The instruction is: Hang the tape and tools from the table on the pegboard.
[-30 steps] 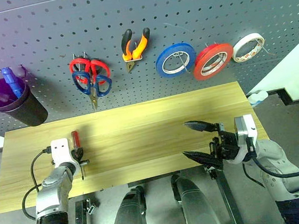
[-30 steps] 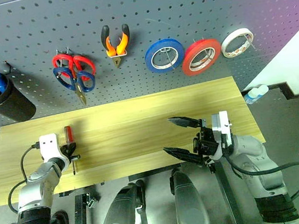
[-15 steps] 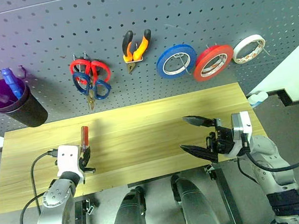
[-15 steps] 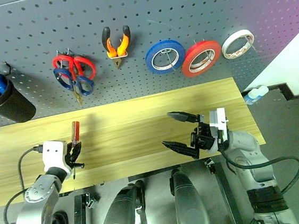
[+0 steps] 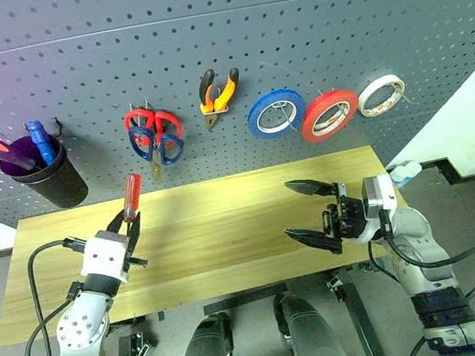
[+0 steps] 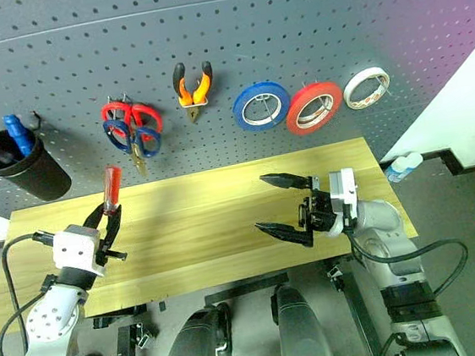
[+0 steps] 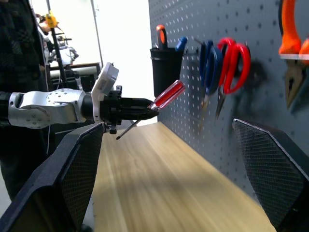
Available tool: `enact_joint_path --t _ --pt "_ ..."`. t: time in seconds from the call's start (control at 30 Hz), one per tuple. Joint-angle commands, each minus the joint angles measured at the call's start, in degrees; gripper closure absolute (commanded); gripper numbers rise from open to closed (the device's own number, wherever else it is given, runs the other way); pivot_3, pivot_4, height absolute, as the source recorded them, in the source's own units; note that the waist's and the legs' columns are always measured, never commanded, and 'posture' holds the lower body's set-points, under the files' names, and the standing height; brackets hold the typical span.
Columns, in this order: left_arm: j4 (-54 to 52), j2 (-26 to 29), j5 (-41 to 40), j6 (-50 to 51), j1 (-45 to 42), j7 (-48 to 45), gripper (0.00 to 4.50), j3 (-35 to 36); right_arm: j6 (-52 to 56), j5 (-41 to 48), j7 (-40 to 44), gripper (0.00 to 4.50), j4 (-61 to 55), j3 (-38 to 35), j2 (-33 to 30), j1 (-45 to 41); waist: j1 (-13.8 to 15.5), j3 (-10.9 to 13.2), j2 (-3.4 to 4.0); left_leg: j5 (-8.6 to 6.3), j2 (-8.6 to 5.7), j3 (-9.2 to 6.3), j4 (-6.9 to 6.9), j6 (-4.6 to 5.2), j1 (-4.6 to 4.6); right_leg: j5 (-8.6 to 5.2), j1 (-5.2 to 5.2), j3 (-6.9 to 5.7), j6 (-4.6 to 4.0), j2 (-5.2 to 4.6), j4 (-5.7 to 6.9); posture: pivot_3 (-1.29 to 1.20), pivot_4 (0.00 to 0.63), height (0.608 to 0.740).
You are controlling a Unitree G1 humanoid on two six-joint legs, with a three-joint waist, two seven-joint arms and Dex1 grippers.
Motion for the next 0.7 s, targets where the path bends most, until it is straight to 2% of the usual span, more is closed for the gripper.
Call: enact_joint_path --t 0.03,0.33,0.7 --pt "-0.4 0.7 0.1 -4.7 -1.3 1.7 3.69 3.2 -0.3 1.9 0.0 0.00 0.5 -1.1 1.2 -1.5 0.1 -0.5 0.03 0.00 0.00 0.00 0.01 0.00 0.01 0.00 0.00 0.00 0.00 0.00 0.01 -0.11 0.129 0.738" --pt "0.0 4.3 -0.2 -4.6 -10.5 3.7 3.69 7.5 2.1 4.5 -3.8 0.00 1.2 -2.9 4.7 -2.6 1.3 -2.7 0.02 0.04 -0.01 0.01 0.10 -0.06 0.05 0.09 0.06 -0.03 0.01 0.04 0.05 -0.10 0.100 0.738" --pt "5.0 9.7 -0.2 -3.8 -22.0 4.0 3.69 9.4 5.1 6.7 -9.2 0.00 -2.1 -3.5 8.0 -2.8 1.3 -4.9 0.13 0.09 0.00 0.03 0.11 -0.12 0.18 0.14 0.13 0.02 0.00 0.11 0.16 -0.12 0.080 0.738"
